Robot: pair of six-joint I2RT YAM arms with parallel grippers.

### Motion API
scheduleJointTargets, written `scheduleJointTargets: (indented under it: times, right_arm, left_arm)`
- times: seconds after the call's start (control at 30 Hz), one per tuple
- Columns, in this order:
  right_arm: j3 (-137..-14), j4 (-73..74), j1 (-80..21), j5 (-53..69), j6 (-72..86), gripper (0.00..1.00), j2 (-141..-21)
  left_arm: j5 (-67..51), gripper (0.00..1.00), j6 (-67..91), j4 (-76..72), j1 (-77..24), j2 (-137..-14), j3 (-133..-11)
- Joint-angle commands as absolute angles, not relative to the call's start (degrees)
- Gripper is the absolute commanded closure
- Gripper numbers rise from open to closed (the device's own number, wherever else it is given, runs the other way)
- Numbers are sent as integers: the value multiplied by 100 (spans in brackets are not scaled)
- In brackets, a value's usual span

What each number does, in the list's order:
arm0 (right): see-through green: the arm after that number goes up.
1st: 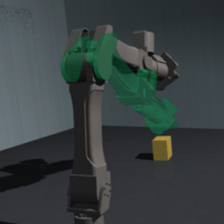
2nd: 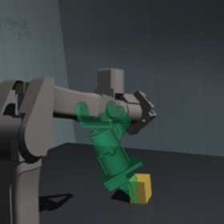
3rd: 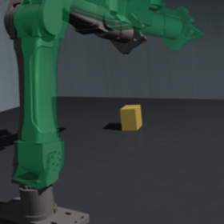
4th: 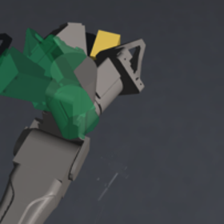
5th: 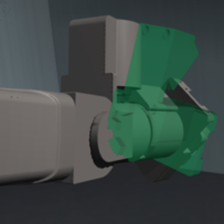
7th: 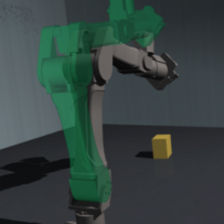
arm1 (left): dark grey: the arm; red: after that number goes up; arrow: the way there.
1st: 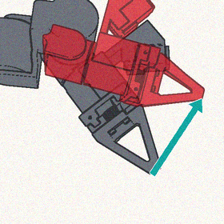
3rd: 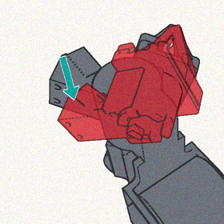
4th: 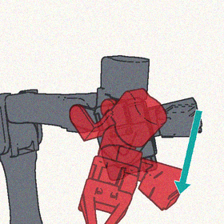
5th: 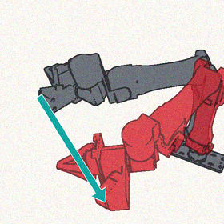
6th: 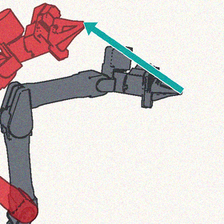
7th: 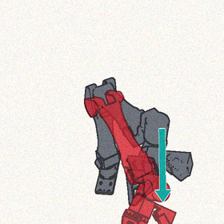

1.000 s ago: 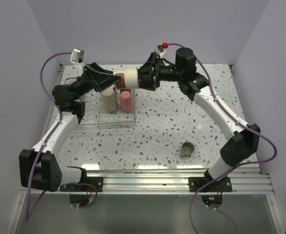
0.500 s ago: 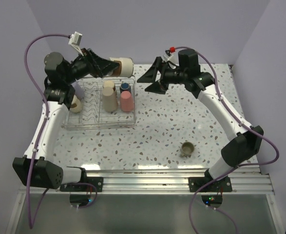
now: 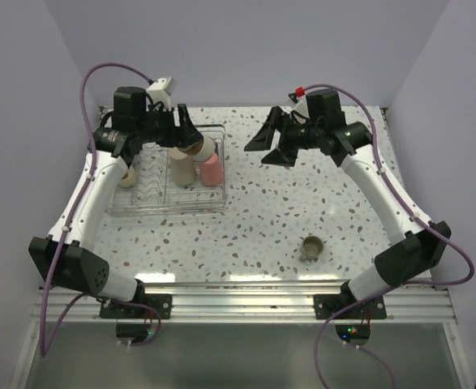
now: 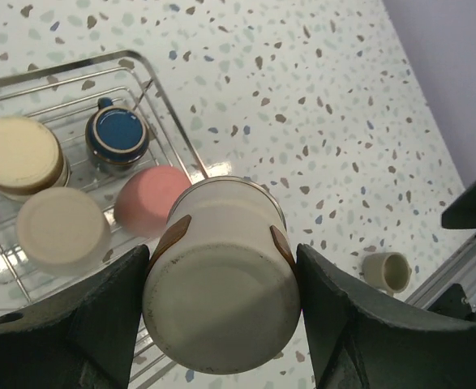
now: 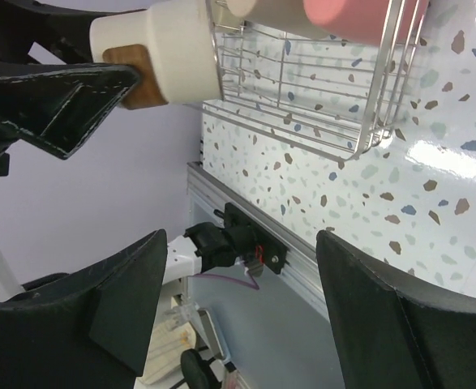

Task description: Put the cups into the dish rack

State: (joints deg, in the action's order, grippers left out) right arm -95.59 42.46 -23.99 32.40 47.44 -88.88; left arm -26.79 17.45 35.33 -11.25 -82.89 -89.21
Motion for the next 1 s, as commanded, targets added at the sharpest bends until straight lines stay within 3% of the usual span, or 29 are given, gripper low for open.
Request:
scheduleJointTargets:
  times: [0.0, 0.6, 0.97]
  right_arm:
    - [-9405, 4438, -2399, 3120, 4544, 22, -8605]
    - [-9246, 4632, -2408, 3006, 4377, 23, -8490]
    - [-9167, 4650, -2400, 2988, 4333, 23, -8499]
  left_arm:
    - [-1847, 100, 1336, 4069, -1397, -8288, -8895]
    - [209, 100, 1424, 3964, -2733, -8991, -8121]
    - [615, 100, 1845, 3525, -2935, -9184, -7436]
